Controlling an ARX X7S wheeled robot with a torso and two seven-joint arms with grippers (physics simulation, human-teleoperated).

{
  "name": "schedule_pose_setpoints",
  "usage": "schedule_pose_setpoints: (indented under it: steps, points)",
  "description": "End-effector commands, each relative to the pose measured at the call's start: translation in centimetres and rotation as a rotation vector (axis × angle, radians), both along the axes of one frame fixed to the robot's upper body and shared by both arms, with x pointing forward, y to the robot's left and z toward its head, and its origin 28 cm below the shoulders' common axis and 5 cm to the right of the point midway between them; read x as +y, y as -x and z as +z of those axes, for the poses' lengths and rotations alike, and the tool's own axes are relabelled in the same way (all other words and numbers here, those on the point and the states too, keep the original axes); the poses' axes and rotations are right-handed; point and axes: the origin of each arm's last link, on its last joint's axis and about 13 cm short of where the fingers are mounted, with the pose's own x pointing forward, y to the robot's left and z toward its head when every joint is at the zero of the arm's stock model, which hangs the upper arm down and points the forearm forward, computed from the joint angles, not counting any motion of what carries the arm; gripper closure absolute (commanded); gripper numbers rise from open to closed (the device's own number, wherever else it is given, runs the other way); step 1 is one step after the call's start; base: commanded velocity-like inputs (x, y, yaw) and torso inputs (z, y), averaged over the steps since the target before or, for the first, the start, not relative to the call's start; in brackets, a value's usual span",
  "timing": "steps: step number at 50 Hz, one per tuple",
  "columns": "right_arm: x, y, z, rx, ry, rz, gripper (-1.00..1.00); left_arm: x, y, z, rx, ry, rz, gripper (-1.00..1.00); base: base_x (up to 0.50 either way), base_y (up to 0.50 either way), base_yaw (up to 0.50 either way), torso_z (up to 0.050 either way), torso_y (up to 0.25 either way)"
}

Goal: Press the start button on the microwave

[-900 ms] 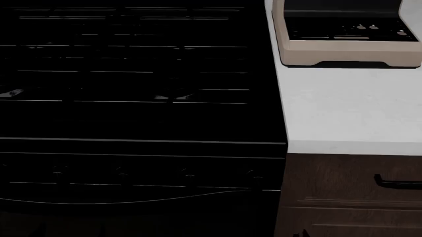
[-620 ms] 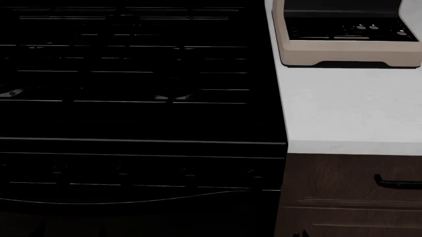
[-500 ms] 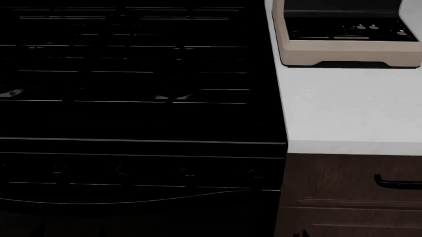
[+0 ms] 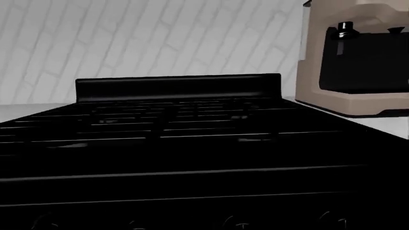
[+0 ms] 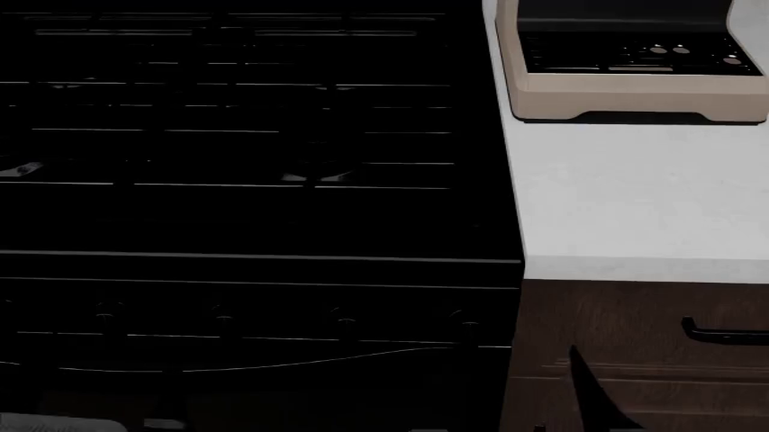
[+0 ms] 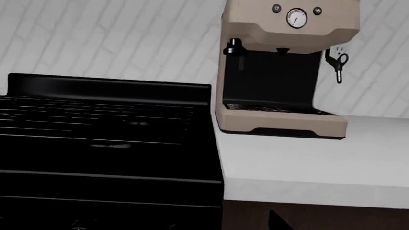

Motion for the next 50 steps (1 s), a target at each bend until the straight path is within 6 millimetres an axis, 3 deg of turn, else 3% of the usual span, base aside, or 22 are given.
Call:
schedule_pose_setpoints:
  steps: [1,9,14,18,23,50]
  points:
    - [-0.3,0.1,4.8,-0.083,-0.004,0.001,-1.00,0.0,-1.4,5.1,-0.022,-0.006,0.021,-1.00,0.00,0.00,0.00,0.000,0.000]
    - [-0.7,-1.1,7.8,-0.048,-0.044,-0.079,-1.00,0.1,-2.7,8.5,-0.001,0.020,-0.035,-1.00,0.00,0.00,0.00,0.000,0.000]
    - [-0.9,-2.1,9.4,-0.041,0.056,-0.036,-1.00,0.1,-3.6,9.7,-0.022,-0.009,-0.039,-1.00,0.00,0.00,0.00,0.000,0.000]
    - [-1.4,-3.3,11.8,-0.053,0.080,-0.018,-1.00,0.1,-4.5,10.5,-0.019,-0.002,-0.043,-1.00,0.00,0.00,0.00,0.000,0.000]
    - [-1.4,-3.7,13.1,-0.071,0.075,-0.002,-1.00,0.4,-5.3,11.2,-0.014,0.036,-0.034,-1.00,0.00,0.00,0.00,0.000,0.000]
    - [-0.9,-3.8,12.8,-0.091,0.035,0.084,-1.00,0.2,-4.9,10.6,-0.021,0.037,-0.033,-1.00,0.28,0.12,0.00,0.000,0.000]
